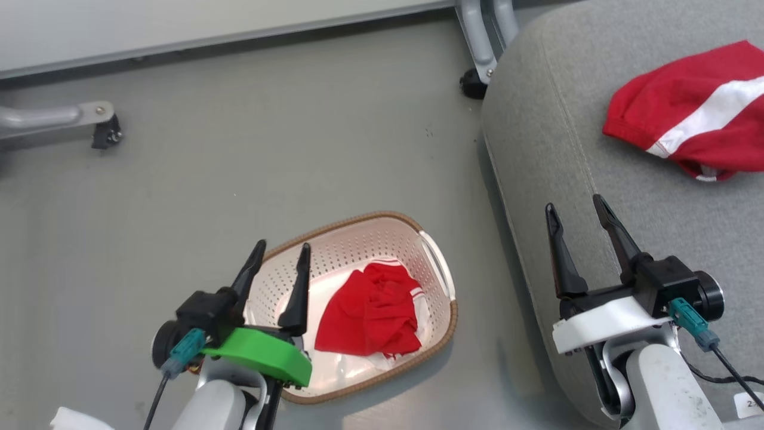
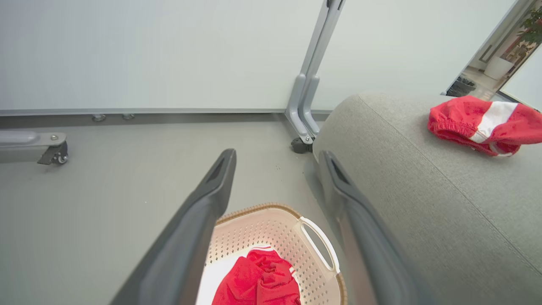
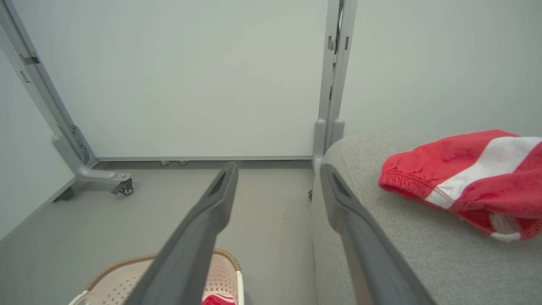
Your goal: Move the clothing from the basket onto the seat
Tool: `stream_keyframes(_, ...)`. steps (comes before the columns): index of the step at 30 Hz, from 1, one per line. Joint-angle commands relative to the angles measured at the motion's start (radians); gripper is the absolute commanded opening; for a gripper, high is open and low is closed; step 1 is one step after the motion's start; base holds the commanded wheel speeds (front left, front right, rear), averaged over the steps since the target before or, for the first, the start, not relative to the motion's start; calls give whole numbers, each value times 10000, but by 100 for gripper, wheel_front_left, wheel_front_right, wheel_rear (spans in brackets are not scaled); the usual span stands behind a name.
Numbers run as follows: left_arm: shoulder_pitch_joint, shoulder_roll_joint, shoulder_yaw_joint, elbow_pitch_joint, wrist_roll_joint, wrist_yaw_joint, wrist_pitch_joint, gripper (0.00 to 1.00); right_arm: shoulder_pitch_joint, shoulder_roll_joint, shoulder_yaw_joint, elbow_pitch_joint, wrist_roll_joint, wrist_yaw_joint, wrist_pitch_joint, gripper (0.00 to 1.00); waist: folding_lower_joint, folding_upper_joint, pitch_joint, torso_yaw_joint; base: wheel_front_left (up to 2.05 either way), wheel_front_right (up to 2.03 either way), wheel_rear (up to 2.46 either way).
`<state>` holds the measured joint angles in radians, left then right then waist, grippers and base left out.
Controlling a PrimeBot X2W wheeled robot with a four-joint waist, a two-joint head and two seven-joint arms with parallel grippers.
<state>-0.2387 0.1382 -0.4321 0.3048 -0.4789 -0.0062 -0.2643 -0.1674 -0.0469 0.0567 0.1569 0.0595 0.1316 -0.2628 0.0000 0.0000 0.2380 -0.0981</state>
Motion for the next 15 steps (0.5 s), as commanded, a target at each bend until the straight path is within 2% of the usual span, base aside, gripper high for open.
stream_keyframes(1,521,-163,528,-170,300,81,2,100,346,-61,0,-159,128,-17,-31,100,0,0,-1678,1377,0,0,0)
stream_keyframes(9,2564,-730,2848,-1674,1909,-299,0,100,1425,-56,114,-1249,221,-17,-31,100,0,0,-2494,1691,0,0,0)
stream_keyframes(12,3204,-824,3116,-2289,2561,-548,3,100,1811,-45,299,-1620,143,-17,-31,100,0,0,-2659,1721,0,0,0)
stream_keyframes(15,3806,-835,3387,-2936,2897,-552,1,100,2323,-51,381,-1881,123,-17,-31,100,0,0,-2821,1707,0,0,0)
